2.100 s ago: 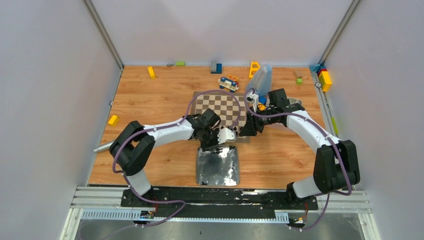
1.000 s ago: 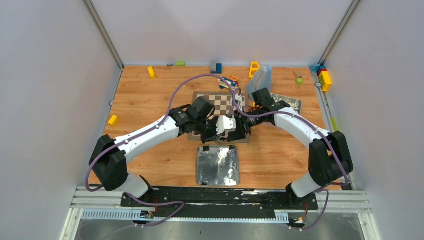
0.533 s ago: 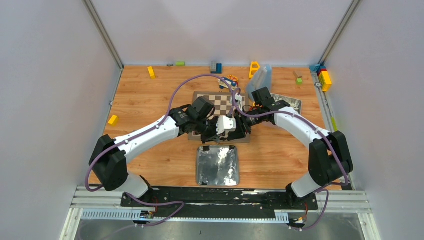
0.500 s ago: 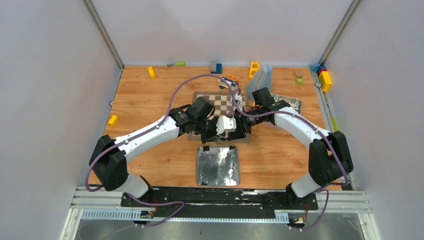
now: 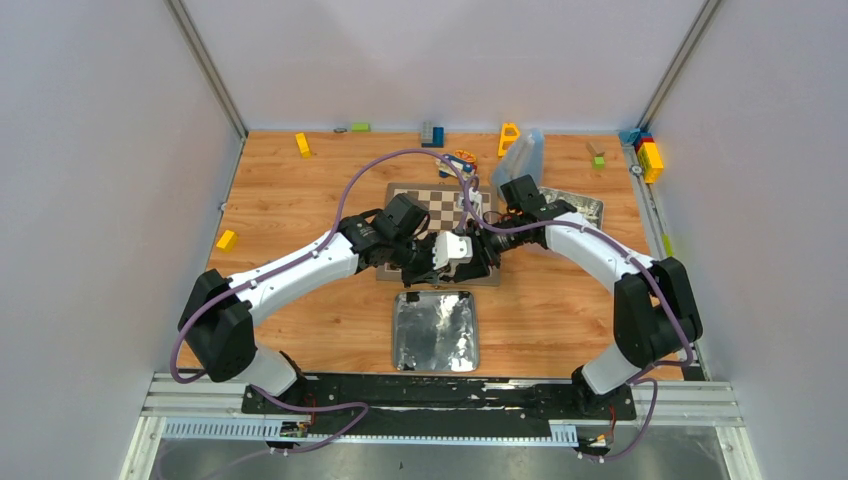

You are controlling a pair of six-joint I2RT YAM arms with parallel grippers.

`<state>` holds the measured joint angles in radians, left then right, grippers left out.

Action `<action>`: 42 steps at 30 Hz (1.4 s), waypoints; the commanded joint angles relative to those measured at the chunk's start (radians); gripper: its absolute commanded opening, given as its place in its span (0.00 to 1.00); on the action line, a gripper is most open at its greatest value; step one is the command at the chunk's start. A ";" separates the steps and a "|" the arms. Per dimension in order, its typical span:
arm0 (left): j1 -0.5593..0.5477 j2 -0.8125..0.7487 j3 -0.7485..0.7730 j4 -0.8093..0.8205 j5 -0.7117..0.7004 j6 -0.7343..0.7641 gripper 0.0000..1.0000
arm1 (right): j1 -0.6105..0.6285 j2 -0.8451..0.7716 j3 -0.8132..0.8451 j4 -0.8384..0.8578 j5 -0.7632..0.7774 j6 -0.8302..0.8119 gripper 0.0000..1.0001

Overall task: Set up the chess pieces on the board
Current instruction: Place the chess piece on the chessboard.

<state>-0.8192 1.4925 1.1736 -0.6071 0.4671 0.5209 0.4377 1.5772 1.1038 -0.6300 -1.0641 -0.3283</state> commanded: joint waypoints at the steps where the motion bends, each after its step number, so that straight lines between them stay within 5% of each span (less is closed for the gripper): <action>1: -0.001 -0.041 0.030 0.028 0.033 -0.007 0.00 | 0.006 0.005 0.036 0.023 -0.003 -0.021 0.37; 12: -0.001 -0.040 0.030 0.035 0.037 -0.013 0.00 | 0.016 0.030 0.044 0.029 -0.022 -0.015 0.33; 25: -0.001 -0.041 0.018 0.054 0.022 -0.022 0.01 | 0.018 0.026 0.038 0.026 -0.046 -0.012 0.10; 30: -0.001 -0.053 0.006 0.078 -0.005 -0.033 0.18 | 0.019 0.016 0.033 0.023 -0.049 -0.012 0.00; 38: 0.016 -0.117 -0.039 0.146 -0.046 -0.040 0.47 | 0.017 -0.002 0.023 0.022 -0.049 -0.012 0.00; 42: 0.024 -0.147 -0.061 0.158 -0.034 -0.036 0.54 | 0.013 -0.006 0.022 0.023 -0.048 -0.010 0.00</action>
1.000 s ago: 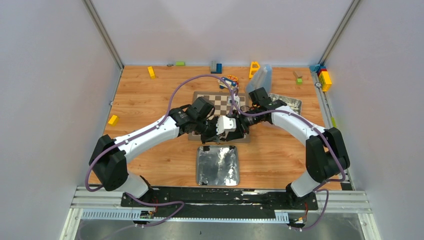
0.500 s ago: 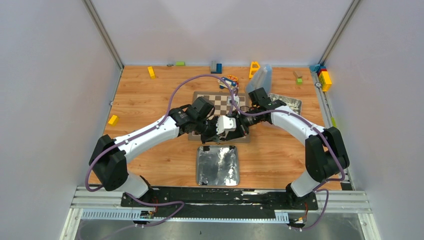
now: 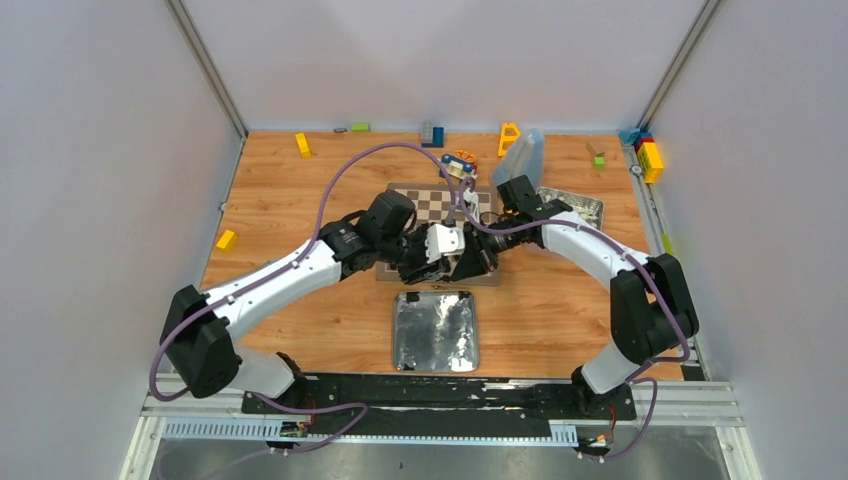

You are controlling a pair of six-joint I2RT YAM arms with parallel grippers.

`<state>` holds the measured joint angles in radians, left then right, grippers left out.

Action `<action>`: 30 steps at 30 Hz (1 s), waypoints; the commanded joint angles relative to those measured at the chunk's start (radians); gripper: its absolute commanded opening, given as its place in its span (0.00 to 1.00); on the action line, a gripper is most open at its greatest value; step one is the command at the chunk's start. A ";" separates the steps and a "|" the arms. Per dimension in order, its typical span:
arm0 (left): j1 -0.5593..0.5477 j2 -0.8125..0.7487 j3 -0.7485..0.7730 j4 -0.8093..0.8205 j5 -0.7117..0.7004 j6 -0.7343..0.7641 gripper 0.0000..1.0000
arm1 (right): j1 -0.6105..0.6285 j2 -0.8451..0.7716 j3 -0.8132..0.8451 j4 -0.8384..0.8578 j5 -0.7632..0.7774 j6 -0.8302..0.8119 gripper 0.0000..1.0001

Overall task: Set up the chess pieces on the board
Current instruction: Place the chess piece on the chessboard.

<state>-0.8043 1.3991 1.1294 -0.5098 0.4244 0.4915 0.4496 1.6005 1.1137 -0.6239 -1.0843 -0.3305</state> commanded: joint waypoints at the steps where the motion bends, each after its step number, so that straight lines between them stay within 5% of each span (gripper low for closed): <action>1: 0.012 -0.058 -0.020 0.060 0.011 -0.005 0.55 | -0.003 -0.031 0.012 0.016 -0.029 -0.005 0.00; 11: 0.101 -0.119 -0.072 0.082 0.140 -0.023 0.70 | -0.078 -0.043 0.032 0.016 -0.052 0.016 0.00; 20: 0.237 -0.108 -0.066 0.173 0.307 -0.107 0.72 | -0.130 -0.055 0.091 0.018 -0.103 0.054 0.00; 25: 0.316 -0.085 -0.099 0.353 0.562 -0.211 0.70 | -0.162 -0.049 0.135 0.028 -0.169 0.106 0.00; 30: 0.321 -0.072 -0.169 0.590 0.663 -0.266 0.66 | -0.172 -0.035 0.166 0.040 -0.219 0.146 0.00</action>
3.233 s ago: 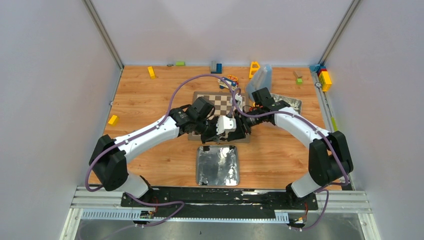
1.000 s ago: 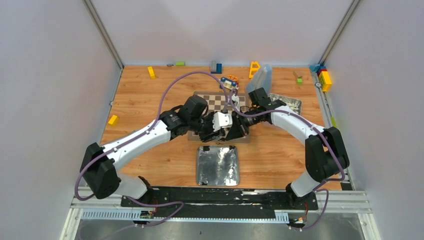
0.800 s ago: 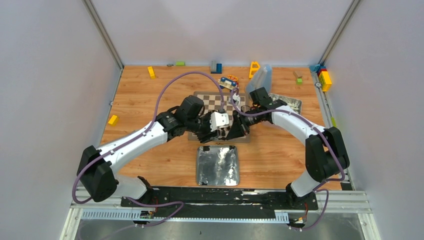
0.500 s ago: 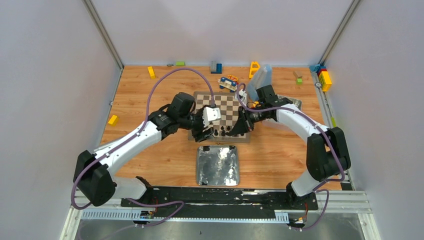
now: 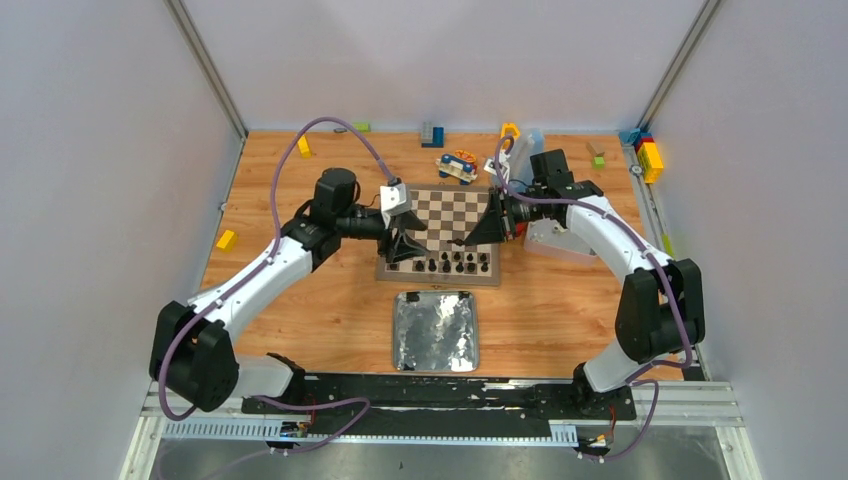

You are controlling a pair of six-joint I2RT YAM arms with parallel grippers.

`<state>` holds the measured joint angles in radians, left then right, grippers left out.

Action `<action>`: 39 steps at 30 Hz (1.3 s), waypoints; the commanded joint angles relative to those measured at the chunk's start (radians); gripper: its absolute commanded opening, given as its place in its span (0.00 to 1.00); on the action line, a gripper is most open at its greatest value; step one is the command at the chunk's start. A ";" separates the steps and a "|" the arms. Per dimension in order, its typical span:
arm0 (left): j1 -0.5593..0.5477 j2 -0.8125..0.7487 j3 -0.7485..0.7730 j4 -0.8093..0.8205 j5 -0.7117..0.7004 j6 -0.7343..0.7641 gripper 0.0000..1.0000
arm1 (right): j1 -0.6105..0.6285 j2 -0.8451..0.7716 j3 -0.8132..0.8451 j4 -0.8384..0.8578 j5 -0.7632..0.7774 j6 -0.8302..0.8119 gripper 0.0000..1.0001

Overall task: Set up the chess pieces on the board
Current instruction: Place the chess piece on the chessboard.

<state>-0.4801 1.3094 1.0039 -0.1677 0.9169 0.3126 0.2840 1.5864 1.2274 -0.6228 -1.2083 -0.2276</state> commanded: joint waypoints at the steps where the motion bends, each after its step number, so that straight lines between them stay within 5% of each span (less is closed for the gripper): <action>1: -0.003 0.021 -0.060 0.274 0.184 -0.099 0.65 | -0.008 -0.018 0.055 0.042 -0.103 0.049 0.00; 6: -0.003 0.048 -0.133 0.556 0.223 -0.186 0.61 | -0.007 -0.008 0.061 0.055 -0.134 0.078 0.00; 12: -0.011 0.089 -0.146 0.656 0.215 -0.239 0.55 | -0.008 -0.002 0.057 0.066 -0.153 0.091 0.00; 39: -0.058 0.142 -0.102 0.623 0.177 -0.225 0.36 | -0.006 0.017 0.040 0.082 -0.162 0.100 0.00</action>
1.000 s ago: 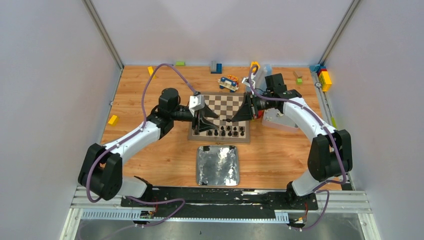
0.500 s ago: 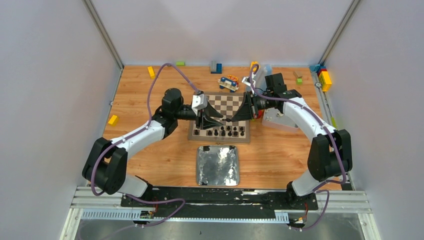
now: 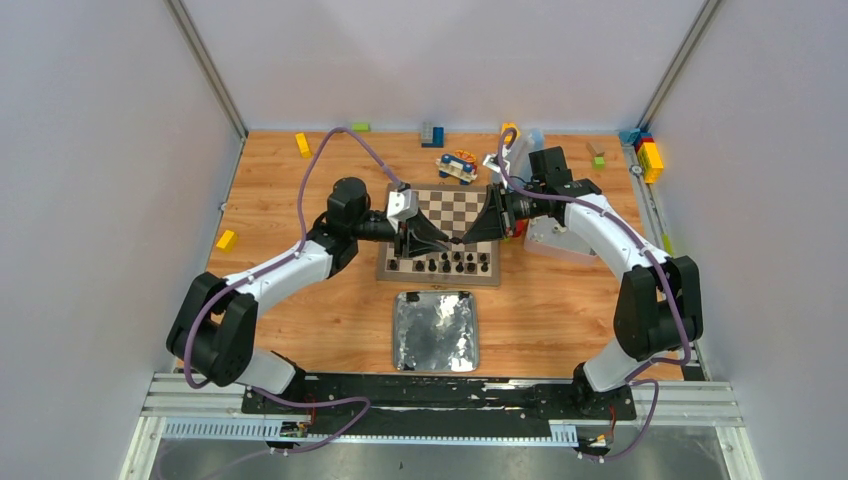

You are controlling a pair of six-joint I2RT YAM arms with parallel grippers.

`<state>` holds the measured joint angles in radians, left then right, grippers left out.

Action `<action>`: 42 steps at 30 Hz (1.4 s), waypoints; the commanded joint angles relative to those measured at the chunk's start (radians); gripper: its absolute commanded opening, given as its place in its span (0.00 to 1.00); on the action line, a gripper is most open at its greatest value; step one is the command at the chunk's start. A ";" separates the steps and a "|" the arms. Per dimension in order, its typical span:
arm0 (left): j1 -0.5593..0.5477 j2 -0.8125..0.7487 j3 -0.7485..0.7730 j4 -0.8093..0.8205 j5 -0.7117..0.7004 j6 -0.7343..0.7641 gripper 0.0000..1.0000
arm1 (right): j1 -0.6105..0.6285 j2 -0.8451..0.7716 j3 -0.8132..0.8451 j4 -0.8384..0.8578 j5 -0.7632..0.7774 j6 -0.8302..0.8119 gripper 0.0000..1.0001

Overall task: Set up the chess pieces on the board
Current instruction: Place the chess piece on the chessboard.

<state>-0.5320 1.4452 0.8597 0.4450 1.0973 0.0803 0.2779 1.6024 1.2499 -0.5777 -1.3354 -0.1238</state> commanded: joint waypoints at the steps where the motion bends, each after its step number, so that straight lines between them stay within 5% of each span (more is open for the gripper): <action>1: -0.007 0.006 0.042 0.007 -0.004 0.008 0.35 | -0.001 0.000 0.017 0.036 -0.034 -0.004 0.00; 18: -0.013 0.004 0.072 -0.076 -0.027 0.055 0.14 | -0.002 -0.002 0.000 0.034 -0.010 -0.027 0.00; 24: -0.005 -0.067 0.129 -0.447 -0.129 0.301 0.03 | -0.041 -0.031 -0.031 0.011 0.025 -0.076 0.00; 31: -0.003 -0.054 0.259 -0.931 -0.501 0.638 0.03 | -0.096 -0.079 -0.080 -0.036 0.070 -0.144 0.00; 36: -0.001 0.095 0.400 -1.198 -0.732 0.660 0.05 | -0.109 -0.118 -0.123 -0.040 0.093 -0.165 0.00; 42: 0.003 0.271 0.540 -1.324 -0.813 0.611 0.04 | -0.124 -0.145 -0.168 -0.037 0.096 -0.177 0.00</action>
<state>-0.5331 1.6386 1.3285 -0.7136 0.3931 0.6857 0.1658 1.4960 1.1034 -0.6220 -1.2304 -0.2565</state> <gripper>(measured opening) 0.138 0.099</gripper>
